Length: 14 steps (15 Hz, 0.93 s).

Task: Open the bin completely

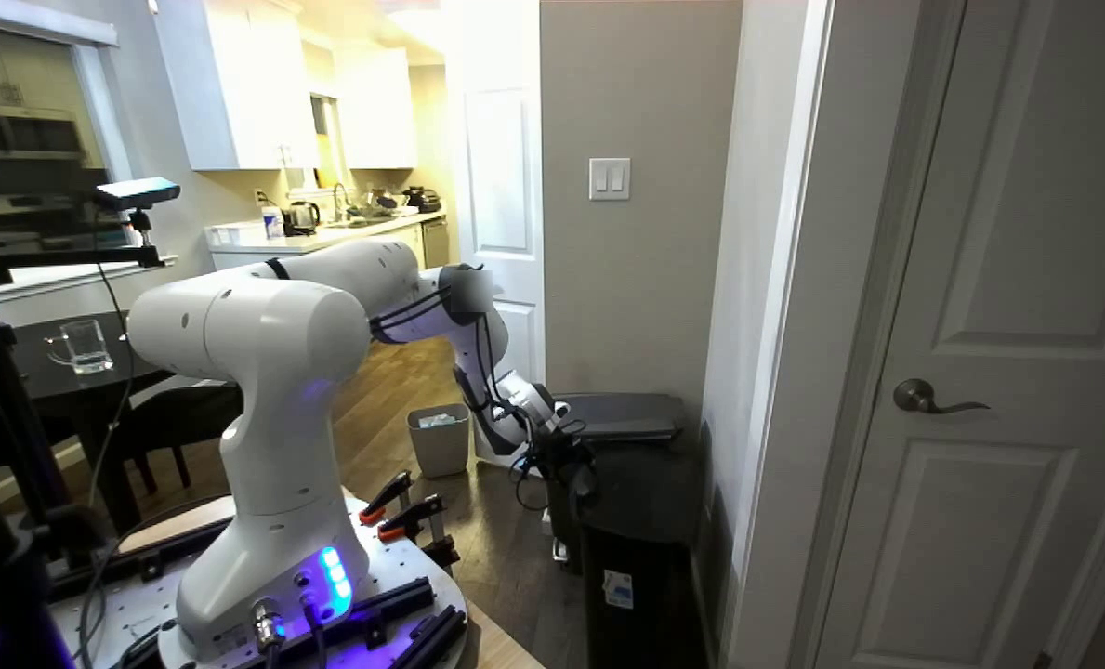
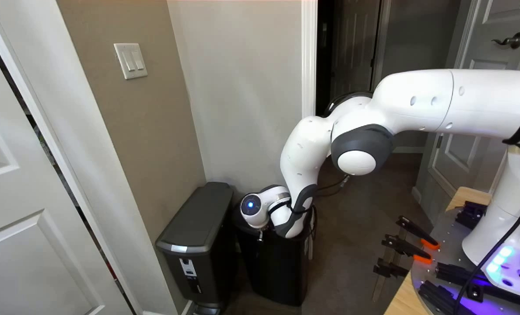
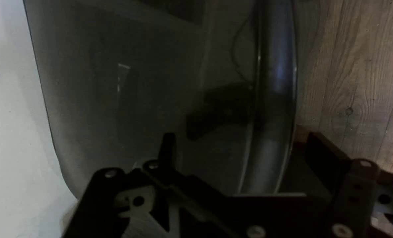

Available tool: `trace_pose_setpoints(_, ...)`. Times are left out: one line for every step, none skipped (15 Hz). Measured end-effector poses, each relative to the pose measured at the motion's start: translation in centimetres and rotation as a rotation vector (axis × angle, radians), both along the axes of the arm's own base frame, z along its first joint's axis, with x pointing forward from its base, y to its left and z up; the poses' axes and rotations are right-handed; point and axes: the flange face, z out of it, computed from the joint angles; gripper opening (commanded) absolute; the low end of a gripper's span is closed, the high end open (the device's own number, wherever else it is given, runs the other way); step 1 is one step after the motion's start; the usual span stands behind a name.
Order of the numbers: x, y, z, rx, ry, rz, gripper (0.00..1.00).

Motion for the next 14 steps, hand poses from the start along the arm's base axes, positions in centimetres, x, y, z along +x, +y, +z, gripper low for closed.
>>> trace_pose_setpoints(-0.3, -0.4, -0.3, -0.013, 0.000, 0.003, 1.00)
trace_pose_setpoints(-0.6, -0.8, -0.6, -0.026, -0.001, 0.008, 1.00)
trace_pose_setpoints(-0.8, -1.3, -0.8, -0.040, -0.003, 0.011, 1.00)
trace_pose_setpoints(-1.0, -1.6, -1.0, -0.054, -0.007, 0.014, 1.00)
trace_pose_setpoints(-1.1, -1.9, -1.1, -0.064, -0.015, 0.015, 1.00)
trace_pose_setpoints(-1.2, -1.9, -1.1, -0.072, -0.025, 0.017, 1.00)
trace_pose_setpoints(-1.2, -2.0, -1.1, -0.076, -0.034, 0.015, 1.00)
trace_pose_setpoints(-1.2, -1.9, -1.1, -0.080, -0.042, 0.015, 1.00)
trace_pose_setpoints(-1.2, -1.8, -1.1, -0.087, -0.051, 0.014, 1.00)
trace_pose_setpoints(-1.3, -1.8, -1.1, -0.092, -0.057, 0.010, 1.00)
trace_pose_setpoints(-1.3, -1.8, -1.1, -0.097, -0.064, 0.002, 1.00)
trace_pose_setpoints(-1.4, -1.8, -1.1, -0.104, -0.071, -0.007, 1.00)
trace_pose_setpoints(-1.3, -1.9, -1.1, -0.107, -0.082, -0.018, 1.00)
trace_pose_setpoints(-1.3, -2.0, -1.0, -0.111, -0.096, -0.028, 1.00)
